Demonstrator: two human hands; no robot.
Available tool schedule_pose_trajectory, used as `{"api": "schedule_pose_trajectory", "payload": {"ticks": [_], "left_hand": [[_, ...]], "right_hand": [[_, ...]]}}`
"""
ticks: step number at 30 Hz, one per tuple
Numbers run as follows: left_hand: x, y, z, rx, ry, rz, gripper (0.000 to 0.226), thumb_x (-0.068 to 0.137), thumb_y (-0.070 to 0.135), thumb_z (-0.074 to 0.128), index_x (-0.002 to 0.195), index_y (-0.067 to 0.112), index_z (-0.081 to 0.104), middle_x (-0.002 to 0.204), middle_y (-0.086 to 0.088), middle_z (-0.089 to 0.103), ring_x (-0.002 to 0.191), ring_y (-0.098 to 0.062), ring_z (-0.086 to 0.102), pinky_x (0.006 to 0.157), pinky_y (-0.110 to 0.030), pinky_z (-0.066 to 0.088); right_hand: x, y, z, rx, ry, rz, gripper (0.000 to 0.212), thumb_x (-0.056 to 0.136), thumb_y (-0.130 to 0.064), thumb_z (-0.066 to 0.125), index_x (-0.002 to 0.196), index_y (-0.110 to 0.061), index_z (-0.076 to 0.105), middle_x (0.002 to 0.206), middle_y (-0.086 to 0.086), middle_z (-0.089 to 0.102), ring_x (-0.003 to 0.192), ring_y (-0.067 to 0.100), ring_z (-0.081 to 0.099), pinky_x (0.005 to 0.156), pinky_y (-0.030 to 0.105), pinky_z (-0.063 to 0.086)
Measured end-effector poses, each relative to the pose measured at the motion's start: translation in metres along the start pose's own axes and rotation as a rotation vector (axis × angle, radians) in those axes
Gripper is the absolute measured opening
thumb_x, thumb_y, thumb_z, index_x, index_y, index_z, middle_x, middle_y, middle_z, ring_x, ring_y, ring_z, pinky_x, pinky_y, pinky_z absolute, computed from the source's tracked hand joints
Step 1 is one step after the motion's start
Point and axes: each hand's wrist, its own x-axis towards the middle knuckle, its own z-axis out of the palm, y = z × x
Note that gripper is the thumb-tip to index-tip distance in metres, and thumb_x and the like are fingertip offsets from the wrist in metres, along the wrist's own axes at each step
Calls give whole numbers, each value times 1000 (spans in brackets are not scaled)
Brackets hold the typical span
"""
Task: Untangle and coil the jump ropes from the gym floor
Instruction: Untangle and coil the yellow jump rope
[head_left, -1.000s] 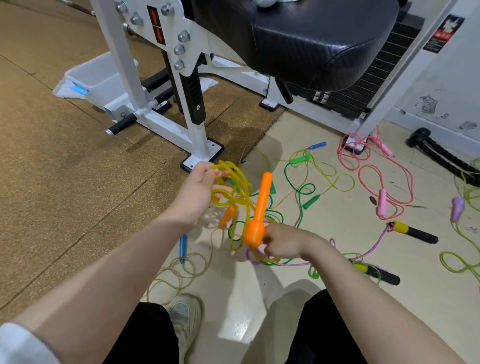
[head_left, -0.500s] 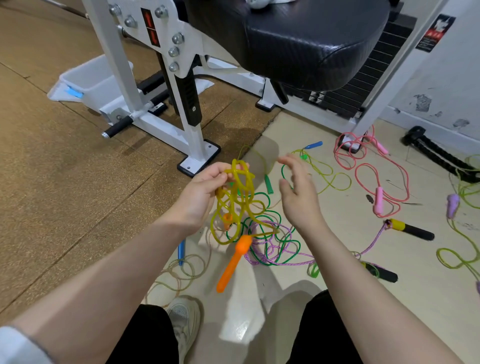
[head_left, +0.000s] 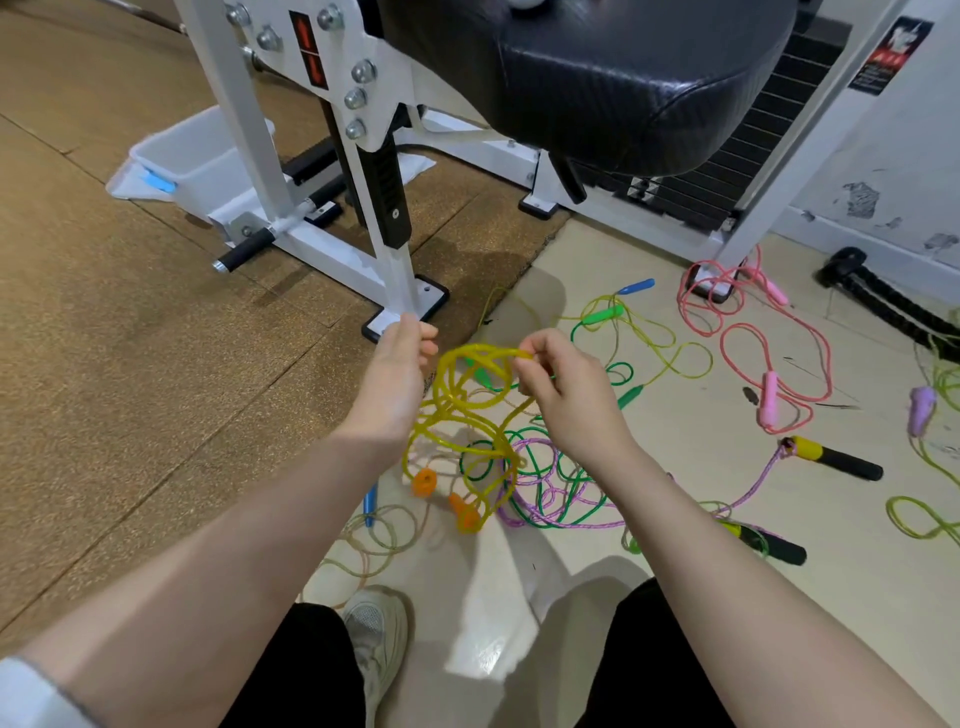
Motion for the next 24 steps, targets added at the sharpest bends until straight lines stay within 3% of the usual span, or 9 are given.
{"api": "schedule_pose_trajectory", "payload": {"ticks": [2, 5, 9, 12, 15, 17, 18, 21, 24], "left_hand": [[-2, -4, 0, 185, -170, 86, 23, 95, 36, 47, 89, 17, 57, 80, 0, 55, 75, -13, 50, 75, -29, 41], [-5, -18, 7, 336, -380, 143, 18, 86, 20, 65, 95, 13, 52, 69, -10, 52, 65, -17, 48, 65, -32, 38], [-1, -23, 4, 392, -445, 218, 10, 92, 20, 58, 102, 17, 58, 72, -8, 55, 68, -17, 49, 69, -30, 40], [1, -24, 3, 450, -497, 237, 12, 89, 29, 62, 89, 17, 65, 74, -3, 53, 68, -11, 45, 67, -28, 37], [6, -32, -2, 864, -454, 283, 17, 82, 31, 67, 74, 19, 59, 67, 3, 52, 62, -12, 46, 59, -26, 35], [13, -44, -11, 1181, -452, 174, 21, 83, 30, 65, 68, 23, 52, 73, 2, 56, 72, -17, 54, 60, -25, 37], [16, -53, -16, 1216, -453, 87, 23, 84, 28, 64, 66, 23, 49, 75, 2, 56, 76, -18, 54, 61, -25, 37], [22, -71, -22, 1042, -320, -72, 16, 84, 15, 64, 76, 16, 51, 74, 0, 51, 70, -15, 52, 51, -23, 35], [24, -68, -16, 316, -5, -366, 12, 92, 1, 51, 103, 5, 50, 71, -6, 50, 51, -11, 53, 45, -20, 47]], "right_hand": [[2, -1, 1, 37, 10, 31, 9, 94, -13, 51, 87, -19, 51, 59, -4, 54, 54, 4, 47, 58, 20, 37], [1, 0, 5, 138, -88, 82, 18, 95, -10, 49, 83, -22, 53, 54, -9, 48, 49, 3, 44, 56, 25, 37], [3, 1, -3, 775, -142, 246, 13, 88, -9, 45, 76, -12, 47, 53, -5, 39, 46, 7, 37, 51, 19, 34], [4, 2, -12, 1068, -214, 321, 7, 74, -16, 42, 70, -11, 39, 53, -3, 36, 47, 10, 35, 55, 23, 36], [3, 6, -12, 1176, -130, 343, 32, 69, -29, 70, 69, -12, 42, 48, -6, 38, 47, 13, 42, 62, 28, 45], [5, 6, -19, 1244, -53, 289, 38, 57, -40, 84, 59, -17, 53, 47, -7, 38, 48, 12, 44, 61, 25, 45], [7, 5, -24, 1291, -59, 254, 39, 53, -43, 85, 52, -21, 53, 46, -7, 38, 48, 11, 43, 60, 24, 43], [9, 6, -37, 1496, -15, 284, 36, 64, -30, 77, 44, -22, 48, 44, -7, 36, 45, 9, 36, 55, 21, 45], [8, 25, -44, 1420, 150, 567, 36, 84, -9, 49, 50, -20, 47, 48, -4, 37, 37, 7, 31, 40, 15, 35]]}}
